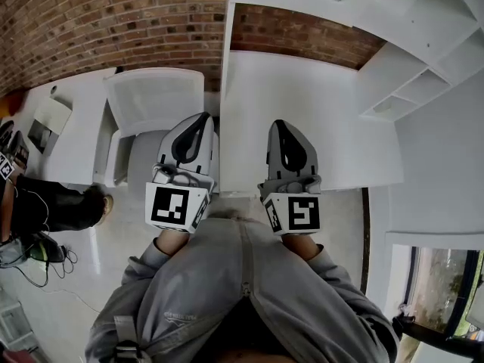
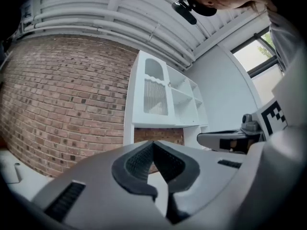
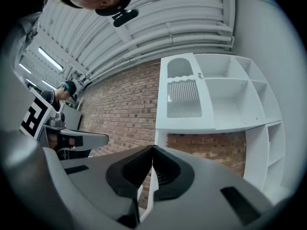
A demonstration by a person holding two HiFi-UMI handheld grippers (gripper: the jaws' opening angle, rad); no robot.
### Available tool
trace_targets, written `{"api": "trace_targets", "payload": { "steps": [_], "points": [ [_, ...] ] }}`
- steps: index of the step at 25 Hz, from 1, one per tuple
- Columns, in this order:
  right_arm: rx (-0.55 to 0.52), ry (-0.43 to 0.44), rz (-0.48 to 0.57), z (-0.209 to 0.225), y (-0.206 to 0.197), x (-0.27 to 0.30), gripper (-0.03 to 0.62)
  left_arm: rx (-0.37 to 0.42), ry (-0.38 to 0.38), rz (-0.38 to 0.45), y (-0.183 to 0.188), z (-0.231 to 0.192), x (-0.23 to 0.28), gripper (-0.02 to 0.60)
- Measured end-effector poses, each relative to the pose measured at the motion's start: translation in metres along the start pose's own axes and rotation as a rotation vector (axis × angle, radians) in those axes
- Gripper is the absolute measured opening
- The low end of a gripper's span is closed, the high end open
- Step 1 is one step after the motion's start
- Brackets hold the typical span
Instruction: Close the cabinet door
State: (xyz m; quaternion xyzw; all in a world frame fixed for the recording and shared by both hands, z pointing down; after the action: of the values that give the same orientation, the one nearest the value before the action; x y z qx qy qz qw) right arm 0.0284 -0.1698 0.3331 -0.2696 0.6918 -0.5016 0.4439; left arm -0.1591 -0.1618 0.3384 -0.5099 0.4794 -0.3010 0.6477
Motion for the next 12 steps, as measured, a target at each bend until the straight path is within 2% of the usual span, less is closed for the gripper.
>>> {"api": "trace_targets", "payload": {
  "steps": [5,9,12],
  "points": [
    [0.029,0.009,-0.012,0.001,-0.011,-0.004,0.026,-0.009,0.037,-0.04,-0.017,-0.004,-0.009,0.006],
    [0.008,0.026,-0.037,0.001,-0.016,-0.004,0.026,0.001,0.041,-0.05,-0.019,-0.003,-0.008,0.006],
    [0.033,0.027,-0.034,0.002,-0.016,-0.002,0.026,0.004,0.038,-0.061,-0.018,-0.002,-0.006,0.006]
  ]
}}
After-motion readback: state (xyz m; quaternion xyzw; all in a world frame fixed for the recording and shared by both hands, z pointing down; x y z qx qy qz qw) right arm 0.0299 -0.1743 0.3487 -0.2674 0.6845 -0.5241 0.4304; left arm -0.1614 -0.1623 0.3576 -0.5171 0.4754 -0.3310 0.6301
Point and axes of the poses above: the fingertips, and each gripper's own axes: x forward along the fingers, z to its right, y out of its top, the point moved 8 cm from there along -x, backward along the fingers, and after that the axes turned 13 degrees about z, right-handed, at the moved point
